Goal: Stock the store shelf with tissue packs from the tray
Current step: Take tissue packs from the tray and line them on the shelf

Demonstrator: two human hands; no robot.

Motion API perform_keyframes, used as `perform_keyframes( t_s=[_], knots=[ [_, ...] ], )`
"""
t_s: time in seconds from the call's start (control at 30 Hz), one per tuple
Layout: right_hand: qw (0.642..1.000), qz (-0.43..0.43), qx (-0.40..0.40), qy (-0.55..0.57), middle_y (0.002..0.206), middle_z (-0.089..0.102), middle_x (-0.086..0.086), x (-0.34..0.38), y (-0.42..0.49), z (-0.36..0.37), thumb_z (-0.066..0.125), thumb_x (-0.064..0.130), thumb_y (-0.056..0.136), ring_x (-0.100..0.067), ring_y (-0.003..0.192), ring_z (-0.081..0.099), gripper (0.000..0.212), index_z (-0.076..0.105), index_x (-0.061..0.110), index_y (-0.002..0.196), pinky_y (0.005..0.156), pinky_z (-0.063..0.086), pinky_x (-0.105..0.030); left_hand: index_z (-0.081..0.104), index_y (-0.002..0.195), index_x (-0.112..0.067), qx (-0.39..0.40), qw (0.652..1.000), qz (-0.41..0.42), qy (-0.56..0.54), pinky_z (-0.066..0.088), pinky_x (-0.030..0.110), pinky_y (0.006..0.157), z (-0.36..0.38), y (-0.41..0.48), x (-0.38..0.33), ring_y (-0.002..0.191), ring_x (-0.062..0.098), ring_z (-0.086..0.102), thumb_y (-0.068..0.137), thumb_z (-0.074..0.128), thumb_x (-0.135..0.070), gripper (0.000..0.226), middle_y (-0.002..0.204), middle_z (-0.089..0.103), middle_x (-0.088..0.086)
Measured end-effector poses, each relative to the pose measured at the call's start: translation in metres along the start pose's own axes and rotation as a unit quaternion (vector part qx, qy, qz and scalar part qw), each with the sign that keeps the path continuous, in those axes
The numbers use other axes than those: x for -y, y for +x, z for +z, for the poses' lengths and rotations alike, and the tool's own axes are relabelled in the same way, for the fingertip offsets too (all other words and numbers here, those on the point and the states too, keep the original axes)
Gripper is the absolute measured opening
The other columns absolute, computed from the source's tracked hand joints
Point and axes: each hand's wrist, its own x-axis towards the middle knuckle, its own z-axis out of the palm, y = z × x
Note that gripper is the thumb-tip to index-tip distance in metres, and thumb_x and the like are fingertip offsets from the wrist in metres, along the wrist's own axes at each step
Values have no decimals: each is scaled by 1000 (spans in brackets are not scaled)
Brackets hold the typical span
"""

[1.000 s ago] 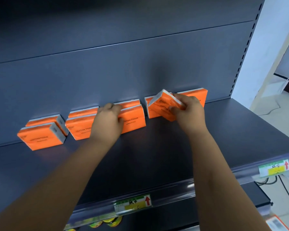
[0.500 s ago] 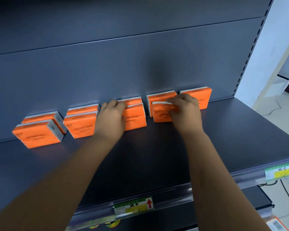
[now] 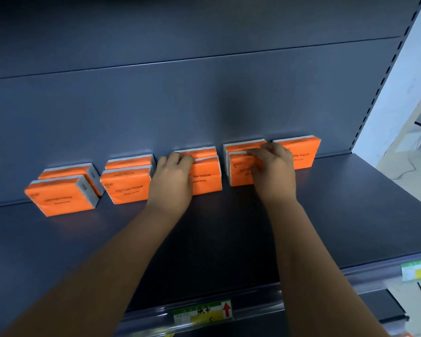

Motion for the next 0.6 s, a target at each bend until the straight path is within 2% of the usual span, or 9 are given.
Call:
perform_keyframes(
  t_s=[0.1,0.2,0.33,0.4,0.5,0.6],
  knots=[
    [999,-21,-29,-13,122,66,-16,2,2,4,60,-12,73,-44,123,54,55,77,12,119,103,48,-52,68,121,-12,10,1000,-2,-3,39,45,96,-1,0,-1,105,38,56,85,68,-3,37,117,63,11],
    [996,-48,-53,-57,121,67,-19,18,3,6,53,-7,65,-48,123,56,60,74,8,120,107,44,-53,66,128,-11,38,999,4,-2,40,47,100,-7,-1,-2,110,40,56,86,69,-9,43,124,62,14],
    [993,-83,-69,-37,123,67,-16,62,-6,8,59,2,77,-45,125,55,47,69,6,123,108,43,-53,59,137,-7,32,999,29,18,39,46,112,-30,-14,3,122,39,53,89,69,-22,52,134,59,16],
    [993,-116,-37,1,127,66,-17,90,-21,13,58,10,85,-42,127,55,45,66,4,128,111,42,-50,58,138,-7,11,999,17,44,40,46,113,-48,-26,12,127,37,52,91,64,-31,53,137,59,14],
    [988,-147,45,32,137,62,-13,133,-54,20,56,29,96,-35,132,54,47,62,8,137,119,31,-41,57,140,-9,-8,995,-38,94,36,49,116,-81,-55,31,133,37,50,94,55,-42,57,141,59,13],
    [973,-172,138,69,151,53,-10,178,-88,26,52,40,100,-31,141,47,55,55,12,147,119,35,-45,56,142,-8,-23,988,-92,123,37,54,116,-119,-96,57,137,39,48,96,48,-47,61,143,59,14]
  ],
)
